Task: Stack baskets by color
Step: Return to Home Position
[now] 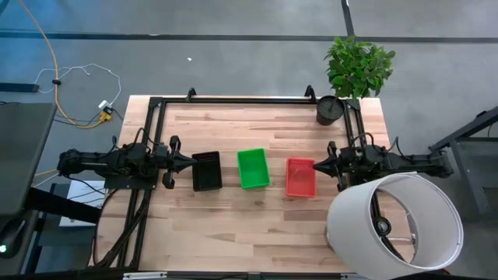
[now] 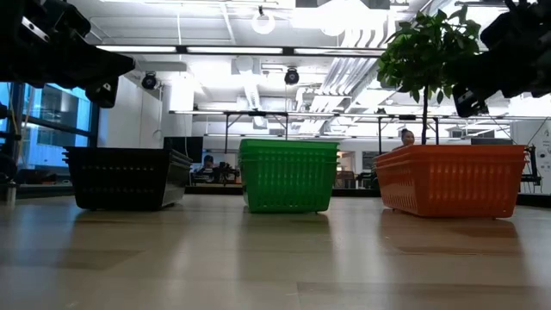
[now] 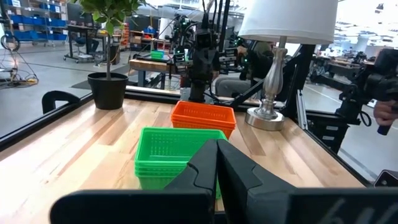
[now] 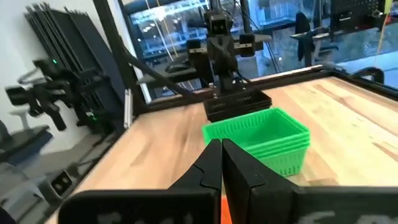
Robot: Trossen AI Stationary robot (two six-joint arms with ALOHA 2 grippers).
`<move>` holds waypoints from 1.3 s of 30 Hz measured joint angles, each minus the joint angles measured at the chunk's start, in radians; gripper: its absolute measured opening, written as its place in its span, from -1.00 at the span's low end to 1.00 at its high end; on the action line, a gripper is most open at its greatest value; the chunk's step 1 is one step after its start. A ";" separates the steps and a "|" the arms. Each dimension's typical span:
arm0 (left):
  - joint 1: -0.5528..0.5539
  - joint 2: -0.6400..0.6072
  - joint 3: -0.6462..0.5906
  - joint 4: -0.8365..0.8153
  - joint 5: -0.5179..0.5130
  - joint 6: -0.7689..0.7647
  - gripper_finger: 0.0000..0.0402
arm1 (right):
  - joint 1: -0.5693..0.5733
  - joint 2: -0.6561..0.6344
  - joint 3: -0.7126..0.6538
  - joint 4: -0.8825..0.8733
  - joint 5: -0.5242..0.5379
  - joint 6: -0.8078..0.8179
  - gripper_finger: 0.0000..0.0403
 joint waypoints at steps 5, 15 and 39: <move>0.000 0.000 0.000 0.001 0.000 0.000 -1.00 | 0.000 0.004 0.000 0.000 0.003 -0.012 -1.00; 0.000 0.000 0.000 0.000 0.000 0.000 -1.00 | 0.000 0.023 0.000 -0.005 0.070 -0.055 -1.00; 0.000 0.000 0.000 0.000 0.000 0.000 -1.00 | 0.000 0.024 0.000 -0.006 0.070 -0.055 -1.00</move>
